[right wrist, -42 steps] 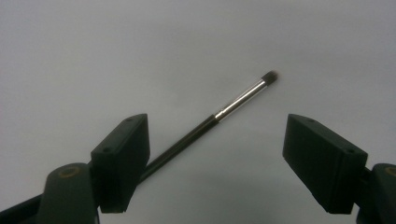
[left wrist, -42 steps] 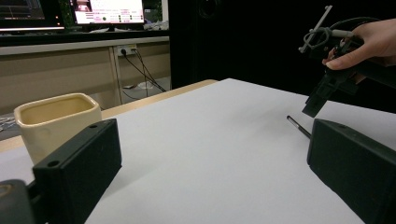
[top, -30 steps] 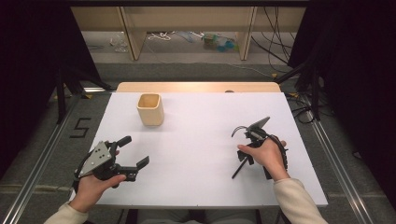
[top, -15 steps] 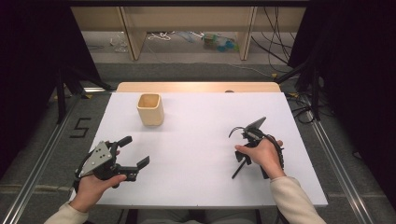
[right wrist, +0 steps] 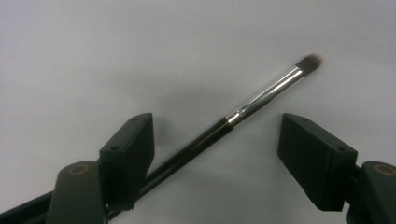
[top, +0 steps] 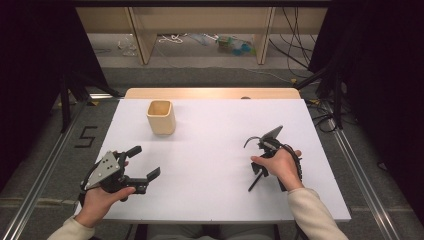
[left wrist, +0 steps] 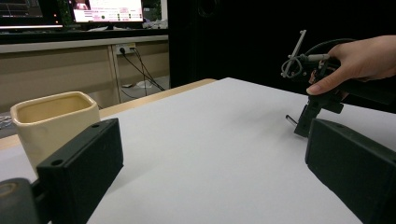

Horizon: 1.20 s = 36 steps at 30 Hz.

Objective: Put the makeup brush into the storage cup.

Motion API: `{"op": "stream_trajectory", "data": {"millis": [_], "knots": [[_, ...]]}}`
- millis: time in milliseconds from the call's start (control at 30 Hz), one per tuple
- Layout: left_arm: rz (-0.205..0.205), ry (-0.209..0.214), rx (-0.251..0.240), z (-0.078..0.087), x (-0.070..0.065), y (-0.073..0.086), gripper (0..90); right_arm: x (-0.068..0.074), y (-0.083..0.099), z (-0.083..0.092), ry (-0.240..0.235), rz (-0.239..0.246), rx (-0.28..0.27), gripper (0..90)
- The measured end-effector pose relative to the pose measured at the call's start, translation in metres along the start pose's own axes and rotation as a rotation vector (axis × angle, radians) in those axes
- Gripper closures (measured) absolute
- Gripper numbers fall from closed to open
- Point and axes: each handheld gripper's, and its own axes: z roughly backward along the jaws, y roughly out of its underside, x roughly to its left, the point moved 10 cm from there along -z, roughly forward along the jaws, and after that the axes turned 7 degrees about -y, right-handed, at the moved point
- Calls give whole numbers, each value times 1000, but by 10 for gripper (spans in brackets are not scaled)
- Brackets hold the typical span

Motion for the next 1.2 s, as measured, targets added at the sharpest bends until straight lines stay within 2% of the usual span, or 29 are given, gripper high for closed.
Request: {"op": "stream_trajectory", "data": {"millis": [167, 267, 300, 367, 400, 433, 600, 633, 700, 733, 800, 867, 1200], "knots": [[3, 0, 1, 0, 0, 0, 40, 0, 0, 0, 5, -1, 9, 292], [2, 0, 1, 0, 0, 0, 40, -1, 0, 0, 18, 17, 9, 304], [1, 0, 0, 0, 0, 0, 40, -3, 0, -1, 27, 38, 6, 307], [1, 0, 0, 0, 0, 0, 40, 1, 1, -1, 18, 14, 18, 310], [2, 0, 1, 0, 0, 0, 40, 0, 1, -1, 8, 43, 23, 310], [4, 0, 1, 0, 0, 0, 41, -3, 0, -1, 39, 54, 11, 317], [3, -1, 1, 0, 0, 0, 41, -4, 0, -1, 48, 61, 13, 339], [2, -1, 1, 0, 0, 0, 41, -2, 0, -1, 47, 48, 14, 342], [6, 0, 3, 0, 0, 0, 41, -1, 1, -1, 47, 50, 24, 355], [8, 0, 3, 0, -1, 1, 42, -3, 1, 0, 49, 70, 28, 356], [7, 0, 3, 0, -1, 1, 43, -1, 2, 0, 34, 63, 37, 365], [5, 0, 2, 0, 0, 0, 43, -3, 1, 0, 65, 71, 25, 368], [7, -1, 3, 0, 0, 1, 44, -6, 2, 1, 64, 108, 43, 420]]}}
